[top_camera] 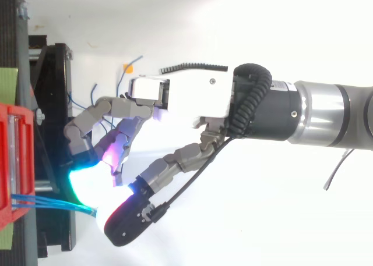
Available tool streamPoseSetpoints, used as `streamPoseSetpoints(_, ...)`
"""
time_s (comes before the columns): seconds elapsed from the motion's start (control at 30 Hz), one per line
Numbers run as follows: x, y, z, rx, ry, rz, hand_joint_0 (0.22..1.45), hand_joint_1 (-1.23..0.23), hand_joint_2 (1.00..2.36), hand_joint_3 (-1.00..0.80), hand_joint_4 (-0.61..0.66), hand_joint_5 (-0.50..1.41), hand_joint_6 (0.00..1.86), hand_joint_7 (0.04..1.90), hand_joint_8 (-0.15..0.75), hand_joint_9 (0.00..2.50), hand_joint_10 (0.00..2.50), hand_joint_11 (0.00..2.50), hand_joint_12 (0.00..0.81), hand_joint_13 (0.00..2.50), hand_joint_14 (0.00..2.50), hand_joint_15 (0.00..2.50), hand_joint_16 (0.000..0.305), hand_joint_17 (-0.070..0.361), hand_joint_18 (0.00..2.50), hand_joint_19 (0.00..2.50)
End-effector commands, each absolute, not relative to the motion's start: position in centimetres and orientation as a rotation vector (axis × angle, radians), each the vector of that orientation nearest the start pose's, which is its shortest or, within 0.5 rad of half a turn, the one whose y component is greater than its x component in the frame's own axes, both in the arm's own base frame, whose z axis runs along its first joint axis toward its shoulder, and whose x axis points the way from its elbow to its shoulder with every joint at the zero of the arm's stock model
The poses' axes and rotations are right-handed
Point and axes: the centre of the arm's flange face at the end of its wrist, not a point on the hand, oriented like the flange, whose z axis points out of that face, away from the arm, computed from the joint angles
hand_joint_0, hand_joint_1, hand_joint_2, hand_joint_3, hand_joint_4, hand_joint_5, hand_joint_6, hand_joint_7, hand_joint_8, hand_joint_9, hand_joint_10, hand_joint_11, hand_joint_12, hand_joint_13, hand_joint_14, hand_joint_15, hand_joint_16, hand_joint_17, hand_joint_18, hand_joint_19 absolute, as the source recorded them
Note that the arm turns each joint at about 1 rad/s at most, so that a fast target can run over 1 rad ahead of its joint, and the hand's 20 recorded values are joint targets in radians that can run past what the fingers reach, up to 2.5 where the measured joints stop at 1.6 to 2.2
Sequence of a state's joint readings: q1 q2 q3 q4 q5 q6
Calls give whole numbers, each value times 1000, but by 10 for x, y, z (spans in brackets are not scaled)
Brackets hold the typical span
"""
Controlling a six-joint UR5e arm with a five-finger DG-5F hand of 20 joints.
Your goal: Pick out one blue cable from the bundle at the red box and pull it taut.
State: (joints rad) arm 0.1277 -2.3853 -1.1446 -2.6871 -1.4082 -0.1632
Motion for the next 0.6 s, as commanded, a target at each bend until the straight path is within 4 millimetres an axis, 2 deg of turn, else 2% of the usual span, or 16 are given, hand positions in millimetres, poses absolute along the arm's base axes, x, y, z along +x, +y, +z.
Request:
streamPoseSetpoints(0.0,790,-50,213,1069,1202,1096,626,-806,1000,-500,-72,-149,926,972,208,1067,28,750,280,849,20,448,38,85,838,631)
streamPoseSetpoints(0.13,790,-50,212,1061,1200,1089,516,-732,1000,-500,42,-146,786,871,227,1013,25,712,306,828,18,458,43,97,829,637)
streamPoseSetpoints(0.17,790,-50,211,1058,1202,1085,510,-728,1000,-500,45,-141,754,904,228,1014,24,721,309,829,20,451,44,99,829,635)
streamPoseSetpoints(0.23,788,-54,199,1048,1215,1058,475,-695,1000,-500,69,-119,602,1096,239,970,25,688,322,811,17,439,47,106,829,627)
streamPoseSetpoints(0.3,789,-54,198,1027,1200,1057,463,-683,1000,-500,98,-112,543,1181,240,960,24,680,328,808,17,445,48,109,825,631)
streamPoseSetpoints(0.4,790,-50,197,995,1179,1059,444,-650,1000,-500,135,-111,500,1209,248,938,24,661,341,789,18,436,51,114,825,631)
streamPoseSetpoints(0.57,792,-45,198,974,1163,1022,426,-616,1000,-500,181,-116,501,1153,254,924,22,649,352,775,17,428,53,119,824,625)
